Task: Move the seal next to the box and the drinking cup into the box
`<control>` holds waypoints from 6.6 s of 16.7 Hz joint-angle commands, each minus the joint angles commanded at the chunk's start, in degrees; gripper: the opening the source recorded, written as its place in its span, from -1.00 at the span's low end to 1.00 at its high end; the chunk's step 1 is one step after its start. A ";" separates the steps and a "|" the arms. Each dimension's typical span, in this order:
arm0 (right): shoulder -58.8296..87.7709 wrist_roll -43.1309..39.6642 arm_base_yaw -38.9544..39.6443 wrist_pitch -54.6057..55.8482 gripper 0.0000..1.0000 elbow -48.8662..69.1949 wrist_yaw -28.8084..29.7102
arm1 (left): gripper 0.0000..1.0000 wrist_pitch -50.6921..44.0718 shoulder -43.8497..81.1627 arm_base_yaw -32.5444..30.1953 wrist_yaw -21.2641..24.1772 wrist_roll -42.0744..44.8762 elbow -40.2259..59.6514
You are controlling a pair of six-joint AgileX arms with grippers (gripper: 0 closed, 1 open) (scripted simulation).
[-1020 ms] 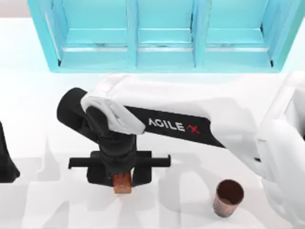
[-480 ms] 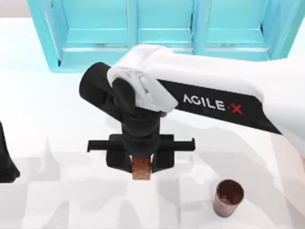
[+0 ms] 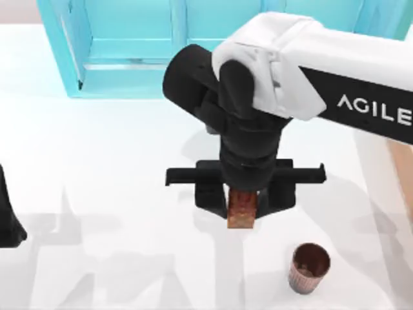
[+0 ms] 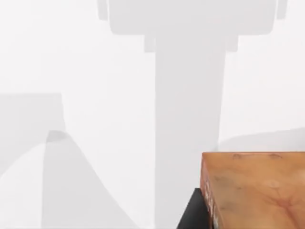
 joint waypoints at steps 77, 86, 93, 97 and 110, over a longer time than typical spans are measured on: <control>-15.26 -23.28 -22.39 -5.18 1.00 -8.90 0.33 | 1.00 0.00 0.00 0.00 0.00 0.00 0.00; -23.70 -8.54 -8.00 3.80 1.00 -27.54 -0.03 | 1.00 0.00 0.00 0.00 0.00 0.00 0.00; -22.47 -8.65 -8.12 7.60 1.00 -30.22 -0.04 | 1.00 0.00 0.00 0.00 0.00 0.00 0.00; -20.03 -8.45 -7.98 16.56 1.00 -36.48 -0.03 | 1.00 0.00 0.00 0.00 0.00 0.00 0.00; -18.27 -8.28 -7.84 22.51 0.25 -40.83 -0.03 | 1.00 0.00 0.00 0.00 0.00 0.00 0.00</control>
